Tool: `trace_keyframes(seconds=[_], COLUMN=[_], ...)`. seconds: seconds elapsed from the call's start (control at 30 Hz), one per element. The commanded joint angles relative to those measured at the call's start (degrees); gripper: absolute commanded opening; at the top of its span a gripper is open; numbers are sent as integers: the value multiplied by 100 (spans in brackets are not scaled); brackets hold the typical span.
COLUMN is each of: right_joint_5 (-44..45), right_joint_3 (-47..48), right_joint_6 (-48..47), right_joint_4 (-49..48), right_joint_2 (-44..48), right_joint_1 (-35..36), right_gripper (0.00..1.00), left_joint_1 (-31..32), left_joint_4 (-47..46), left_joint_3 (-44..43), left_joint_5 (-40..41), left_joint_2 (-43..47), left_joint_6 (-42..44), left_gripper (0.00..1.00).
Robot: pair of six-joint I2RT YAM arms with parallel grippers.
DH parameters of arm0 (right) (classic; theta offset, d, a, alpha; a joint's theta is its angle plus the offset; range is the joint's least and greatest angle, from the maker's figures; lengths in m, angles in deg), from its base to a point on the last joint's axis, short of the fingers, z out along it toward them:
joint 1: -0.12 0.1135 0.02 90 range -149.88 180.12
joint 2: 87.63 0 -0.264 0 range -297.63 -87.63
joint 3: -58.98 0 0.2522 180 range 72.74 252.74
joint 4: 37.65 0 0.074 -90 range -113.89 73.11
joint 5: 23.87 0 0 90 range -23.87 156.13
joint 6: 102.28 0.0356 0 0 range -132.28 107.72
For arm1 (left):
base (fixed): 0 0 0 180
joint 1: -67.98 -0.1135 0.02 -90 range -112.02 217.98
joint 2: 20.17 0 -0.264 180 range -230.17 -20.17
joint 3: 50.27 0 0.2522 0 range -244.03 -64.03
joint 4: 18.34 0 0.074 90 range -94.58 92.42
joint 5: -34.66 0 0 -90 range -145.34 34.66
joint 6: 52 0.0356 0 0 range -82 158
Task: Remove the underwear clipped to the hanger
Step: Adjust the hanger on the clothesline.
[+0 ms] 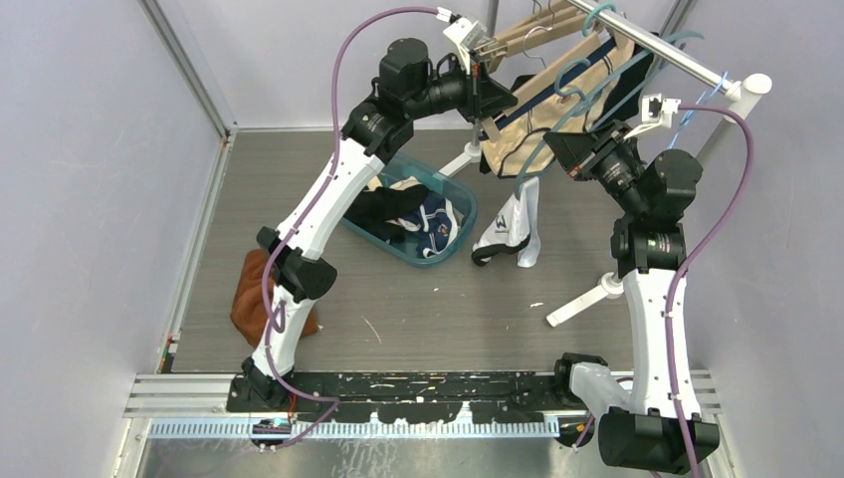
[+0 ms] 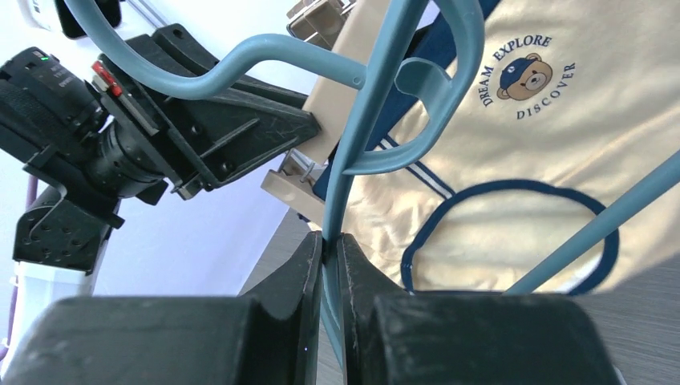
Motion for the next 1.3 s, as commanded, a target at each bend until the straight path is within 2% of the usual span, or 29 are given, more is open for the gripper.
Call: trace_keyframes(seconds=[0.0,0.23,0.63,1.27], right_joint_5=[-119,59,58,765], right_joint_3=[112,-36,49,1218], right_joint_6=[24,-18,328,1457], right_joint_4=[-338,-284,-429,-320], right_joint_2=[130,165,100,-734], right_joint_1=[-68,-140,-253,-498], right_gripper=[1,1,1,1], left_joint_1=[-3,245,289,261], left_joint_4=[-537,-431,-158,639], left_joint_3=[-322,-463,-463,791], left_joint_5=[113,51,117,567], left_joint_2=[22,-153,-114,1023], left_joint_6=[288,908,980,1745], left_gripper=[0,0,0,0])
